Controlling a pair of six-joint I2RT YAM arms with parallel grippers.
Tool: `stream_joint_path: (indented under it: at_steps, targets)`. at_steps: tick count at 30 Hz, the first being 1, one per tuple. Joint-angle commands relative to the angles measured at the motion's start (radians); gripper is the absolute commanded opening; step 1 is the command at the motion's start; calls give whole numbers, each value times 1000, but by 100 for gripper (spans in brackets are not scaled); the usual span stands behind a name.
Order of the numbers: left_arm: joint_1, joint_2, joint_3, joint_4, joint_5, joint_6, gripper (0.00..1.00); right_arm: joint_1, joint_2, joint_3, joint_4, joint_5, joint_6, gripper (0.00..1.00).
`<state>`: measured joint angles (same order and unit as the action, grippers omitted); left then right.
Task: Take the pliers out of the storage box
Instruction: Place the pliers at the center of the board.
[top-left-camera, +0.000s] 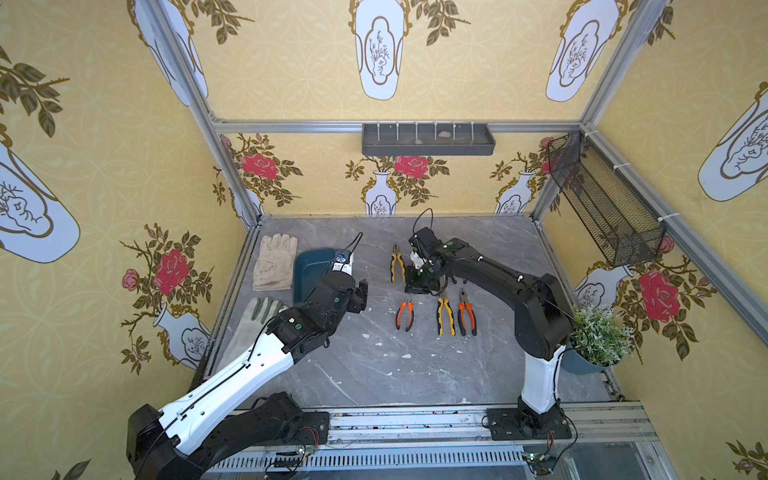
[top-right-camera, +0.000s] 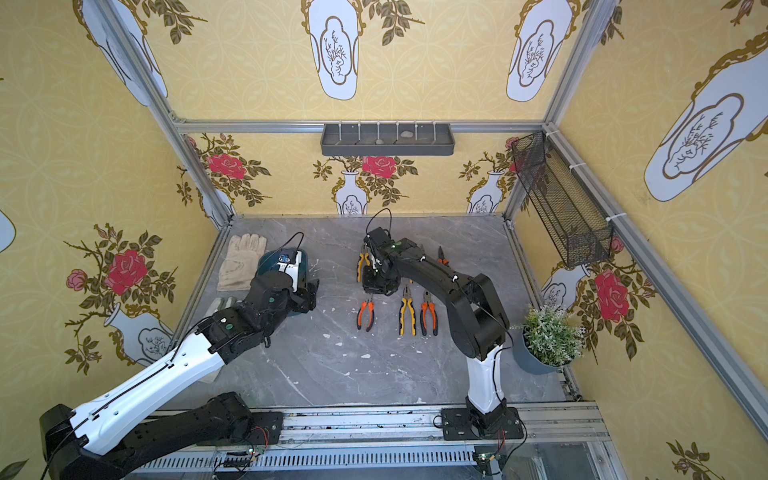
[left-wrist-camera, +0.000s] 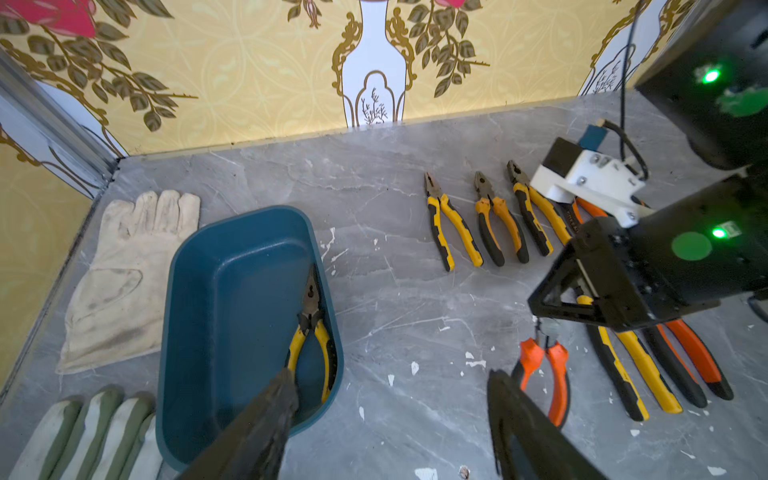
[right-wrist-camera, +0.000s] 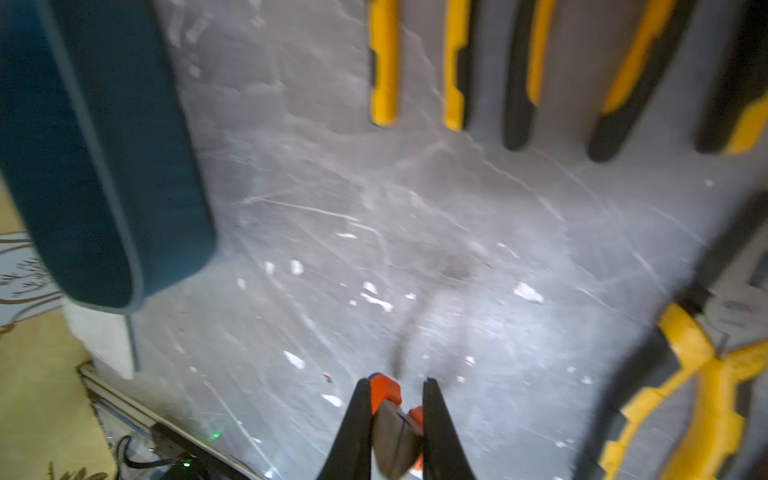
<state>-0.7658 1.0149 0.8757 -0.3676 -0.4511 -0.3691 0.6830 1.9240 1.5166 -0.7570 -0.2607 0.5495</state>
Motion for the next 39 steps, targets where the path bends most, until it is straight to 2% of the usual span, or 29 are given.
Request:
stream_joint_path:
  at_steps: [1, 6, 12, 20, 28, 39]
  targets:
    - [3, 8, -16, 3, 20, -39, 73, -37, -22, -55, 48, -16, -103, 0]
    - [6, 29, -24, 17, 28, -41, 73, -84, 12, -71, 31, -29, -164, 8]
    - [9, 51, -24, 27, 32, -44, 73, -96, 112, -16, 4, -38, -202, 14]
    - [13, 43, -30, 26, 29, -45, 73, -115, 135, -67, 78, -65, -158, 16]
    - [17, 52, -34, 32, 38, -47, 73, -143, 130, -102, 196, -208, -64, 18]
    - [21, 30, -55, 26, 41, -51, 73, -145, 172, -15, 132, -123, -83, 22]
